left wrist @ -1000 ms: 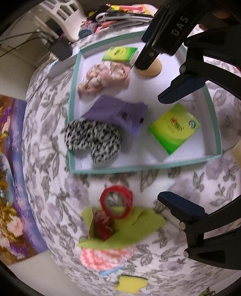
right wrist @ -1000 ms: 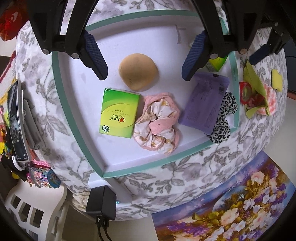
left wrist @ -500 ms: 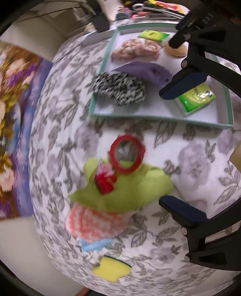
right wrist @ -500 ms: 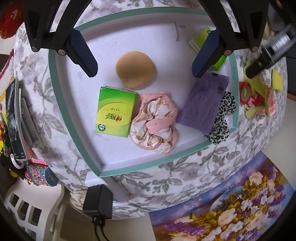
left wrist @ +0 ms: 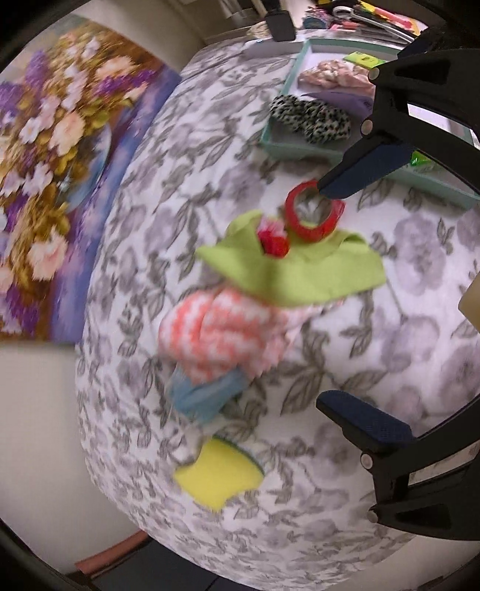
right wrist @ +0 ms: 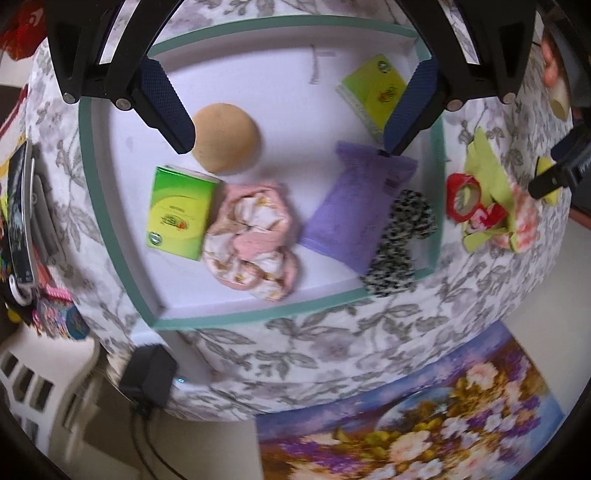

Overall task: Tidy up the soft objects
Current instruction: 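Move both tools back over the pile, left tool toward the yellow sponge, then grasp the yellow sponge with the left tool while the right tool grasps the lime-green cloth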

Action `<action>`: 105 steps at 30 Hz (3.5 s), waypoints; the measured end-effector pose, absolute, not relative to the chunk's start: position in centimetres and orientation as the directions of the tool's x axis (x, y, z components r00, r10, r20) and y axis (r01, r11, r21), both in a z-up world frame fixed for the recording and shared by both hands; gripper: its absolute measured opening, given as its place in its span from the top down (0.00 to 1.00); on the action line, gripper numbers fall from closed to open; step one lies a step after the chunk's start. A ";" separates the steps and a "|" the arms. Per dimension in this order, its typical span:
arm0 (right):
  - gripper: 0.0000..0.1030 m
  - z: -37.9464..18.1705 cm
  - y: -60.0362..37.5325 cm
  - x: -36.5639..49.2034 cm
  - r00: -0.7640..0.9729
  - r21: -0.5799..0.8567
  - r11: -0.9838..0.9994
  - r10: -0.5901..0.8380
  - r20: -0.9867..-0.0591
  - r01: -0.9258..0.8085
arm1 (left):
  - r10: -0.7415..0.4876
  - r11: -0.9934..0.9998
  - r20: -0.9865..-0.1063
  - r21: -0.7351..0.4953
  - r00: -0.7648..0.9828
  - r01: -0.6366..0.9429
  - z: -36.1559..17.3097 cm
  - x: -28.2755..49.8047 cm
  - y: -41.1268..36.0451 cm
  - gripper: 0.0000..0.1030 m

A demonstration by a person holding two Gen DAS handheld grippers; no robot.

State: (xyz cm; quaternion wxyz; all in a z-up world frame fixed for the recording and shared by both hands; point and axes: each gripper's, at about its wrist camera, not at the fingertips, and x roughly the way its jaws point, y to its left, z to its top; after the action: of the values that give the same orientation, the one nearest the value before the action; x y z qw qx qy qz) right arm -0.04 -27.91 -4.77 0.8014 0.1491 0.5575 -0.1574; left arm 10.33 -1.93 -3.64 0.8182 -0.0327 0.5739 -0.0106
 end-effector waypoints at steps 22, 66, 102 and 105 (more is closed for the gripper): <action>0.00 -4.6 -16.3 3.4 0.382 0.081 0.976 -0.002 -0.924 0.200 | 0.009 0.980 -0.929 -0.066 0.371 -0.189 -3.0 11.8 8.4 0.00; 0.21 -7.2 -8.4 11.8 0.435 0.181 0.983 0.146 -0.888 0.038 | -0.075 0.851 -0.938 -0.237 0.337 -0.469 -9.3 16.1 21.2 0.00; 0.97 -9.9 -7.8 11.8 0.325 0.203 0.979 0.189 -0.927 0.012 | 0.008 0.956 -0.941 -0.092 0.338 -0.278 -11.1 17.2 17.7 0.50; 0.97 -9.1 -8.0 11.5 0.343 0.213 0.977 0.197 -0.918 0.009 | 0.001 0.958 -0.937 -0.099 0.348 -0.271 -10.3 17.1 17.5 0.50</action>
State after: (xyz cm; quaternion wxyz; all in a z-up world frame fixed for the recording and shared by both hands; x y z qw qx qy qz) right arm 11.52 -7.97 -9.13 0.8145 0.0903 0.5702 0.0576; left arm 17.11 17.48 -10.29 0.8123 -0.1192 0.5647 0.0837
